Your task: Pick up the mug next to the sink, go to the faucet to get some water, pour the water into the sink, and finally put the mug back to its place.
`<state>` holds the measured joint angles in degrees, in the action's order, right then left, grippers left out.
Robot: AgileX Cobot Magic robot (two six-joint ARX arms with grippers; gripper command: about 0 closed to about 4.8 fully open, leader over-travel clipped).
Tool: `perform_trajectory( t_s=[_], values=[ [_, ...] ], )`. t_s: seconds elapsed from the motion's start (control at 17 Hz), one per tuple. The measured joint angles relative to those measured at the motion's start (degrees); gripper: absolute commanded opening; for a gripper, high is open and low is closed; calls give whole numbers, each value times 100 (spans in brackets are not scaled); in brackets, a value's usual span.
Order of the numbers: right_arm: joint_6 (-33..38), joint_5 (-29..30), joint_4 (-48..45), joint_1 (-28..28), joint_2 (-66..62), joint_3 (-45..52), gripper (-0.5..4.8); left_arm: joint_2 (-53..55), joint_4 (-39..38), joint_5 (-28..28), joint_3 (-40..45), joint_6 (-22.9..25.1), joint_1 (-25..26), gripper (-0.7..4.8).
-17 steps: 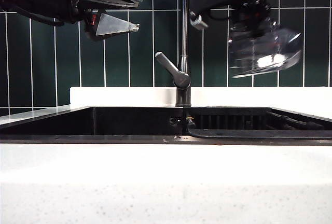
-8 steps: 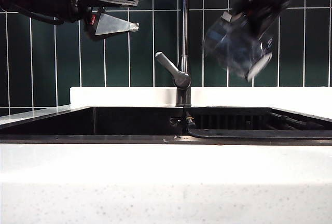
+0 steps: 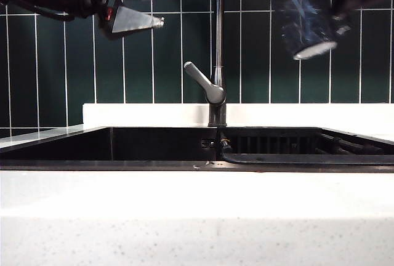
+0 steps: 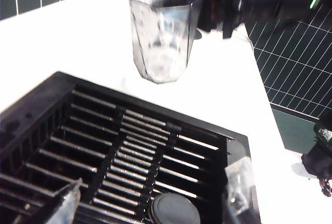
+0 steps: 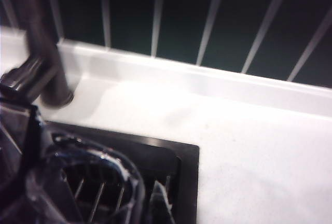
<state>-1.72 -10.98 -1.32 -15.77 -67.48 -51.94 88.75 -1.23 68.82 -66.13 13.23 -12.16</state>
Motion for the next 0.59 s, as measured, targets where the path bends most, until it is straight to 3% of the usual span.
perform_trajectory(
  t_s=[0.18, 0.59],
  values=[
    [129, 671, -1309, 400, 258, 1049, -6, -7, 61, -2, 0, -2, 2, 338],
    [280, 1672, -2267, 1744, 179, 1661, -6, -7, 195, 0, 2, -2, 0, 338]
  ],
)
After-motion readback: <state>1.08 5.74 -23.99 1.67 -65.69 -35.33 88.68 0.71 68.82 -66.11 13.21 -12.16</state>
